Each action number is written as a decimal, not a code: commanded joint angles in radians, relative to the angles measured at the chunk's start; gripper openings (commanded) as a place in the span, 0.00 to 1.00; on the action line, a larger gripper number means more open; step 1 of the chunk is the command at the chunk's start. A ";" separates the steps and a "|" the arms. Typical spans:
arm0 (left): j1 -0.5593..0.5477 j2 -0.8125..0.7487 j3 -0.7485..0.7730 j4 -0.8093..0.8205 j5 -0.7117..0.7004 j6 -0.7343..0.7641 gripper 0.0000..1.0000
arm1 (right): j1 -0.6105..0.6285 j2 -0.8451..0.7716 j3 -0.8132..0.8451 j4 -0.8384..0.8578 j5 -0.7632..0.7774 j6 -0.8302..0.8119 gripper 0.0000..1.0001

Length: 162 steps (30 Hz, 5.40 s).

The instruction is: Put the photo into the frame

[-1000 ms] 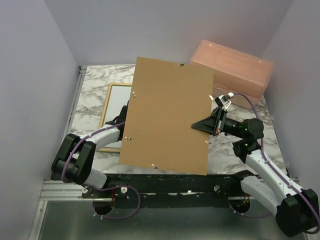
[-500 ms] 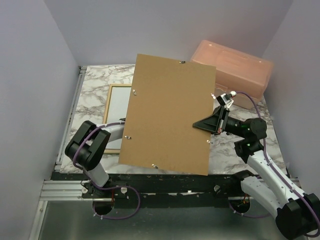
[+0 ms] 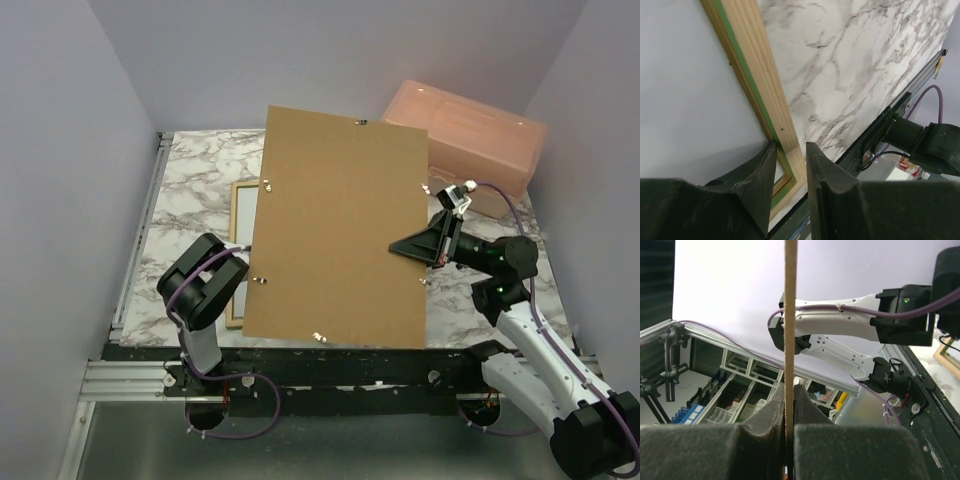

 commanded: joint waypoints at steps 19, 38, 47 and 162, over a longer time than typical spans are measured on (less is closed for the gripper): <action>-0.024 -0.080 0.018 0.158 0.131 -0.074 0.68 | 0.000 -0.027 0.057 0.030 0.001 0.004 0.00; 0.627 -0.616 -0.228 -0.358 -0.193 0.230 0.79 | -0.006 -0.002 -0.034 0.025 0.006 -0.033 0.00; 0.672 -0.518 -0.139 -0.557 -0.441 0.305 0.79 | -0.017 0.029 -0.101 0.016 0.005 -0.075 0.00; 0.517 -0.337 -0.188 -0.376 -0.136 0.337 0.27 | -0.190 0.832 -0.019 0.034 -0.142 -0.566 0.00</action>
